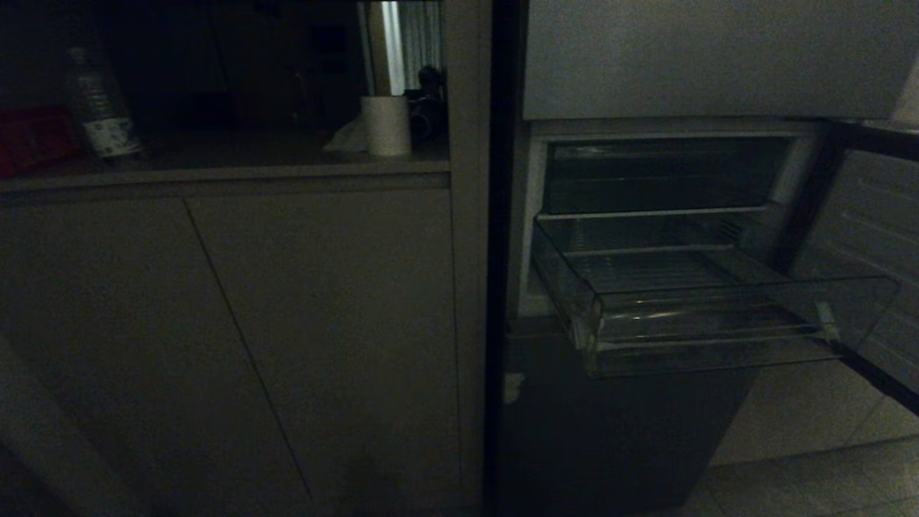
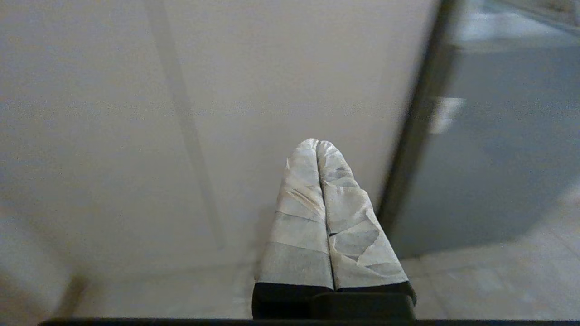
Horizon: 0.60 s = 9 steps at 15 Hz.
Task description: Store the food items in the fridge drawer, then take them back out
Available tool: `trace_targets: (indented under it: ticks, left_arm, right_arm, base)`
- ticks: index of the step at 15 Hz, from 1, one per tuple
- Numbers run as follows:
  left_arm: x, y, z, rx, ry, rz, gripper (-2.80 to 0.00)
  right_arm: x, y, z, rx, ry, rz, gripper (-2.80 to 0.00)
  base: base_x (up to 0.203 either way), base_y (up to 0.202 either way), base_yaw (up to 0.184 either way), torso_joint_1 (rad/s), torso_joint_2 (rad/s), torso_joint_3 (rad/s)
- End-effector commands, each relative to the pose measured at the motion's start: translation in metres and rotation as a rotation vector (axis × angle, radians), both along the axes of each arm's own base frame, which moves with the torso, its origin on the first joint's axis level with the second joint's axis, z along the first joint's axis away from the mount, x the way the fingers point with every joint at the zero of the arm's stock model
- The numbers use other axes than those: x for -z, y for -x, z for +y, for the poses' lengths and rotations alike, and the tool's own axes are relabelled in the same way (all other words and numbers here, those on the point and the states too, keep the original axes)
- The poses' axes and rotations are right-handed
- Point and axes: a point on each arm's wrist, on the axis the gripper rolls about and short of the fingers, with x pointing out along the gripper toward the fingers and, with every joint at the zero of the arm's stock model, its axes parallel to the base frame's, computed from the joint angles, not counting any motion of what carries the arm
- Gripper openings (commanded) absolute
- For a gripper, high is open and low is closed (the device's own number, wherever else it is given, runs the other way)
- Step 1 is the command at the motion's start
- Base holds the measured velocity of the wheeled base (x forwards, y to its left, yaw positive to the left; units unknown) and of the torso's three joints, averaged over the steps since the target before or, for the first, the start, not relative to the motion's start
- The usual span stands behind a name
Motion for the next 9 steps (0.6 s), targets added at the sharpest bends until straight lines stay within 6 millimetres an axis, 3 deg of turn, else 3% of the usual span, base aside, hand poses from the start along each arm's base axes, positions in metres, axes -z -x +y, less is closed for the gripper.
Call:
trace_targets:
  ticks: [1,9]
  left_arm:
    - [0.0,-0.0001,0.0,-0.001,0.001,0.002,-2.8]
    - [0.0,-0.0001,0.0,-0.001,0.001,0.002,-2.8]
  right_arm:
    - [0.0001,-0.0001,0.0,-0.001,0.0,0.002,-2.8]
    - [0.0001,-0.0001,0.0,-0.001,0.0,0.002,-2.8]
  base:
    - [-0.003,0.01,-0.172,-0.002,0.0,0.006]
    - [-0.001,0.007,-0.177,0.002,0.0,0.0]
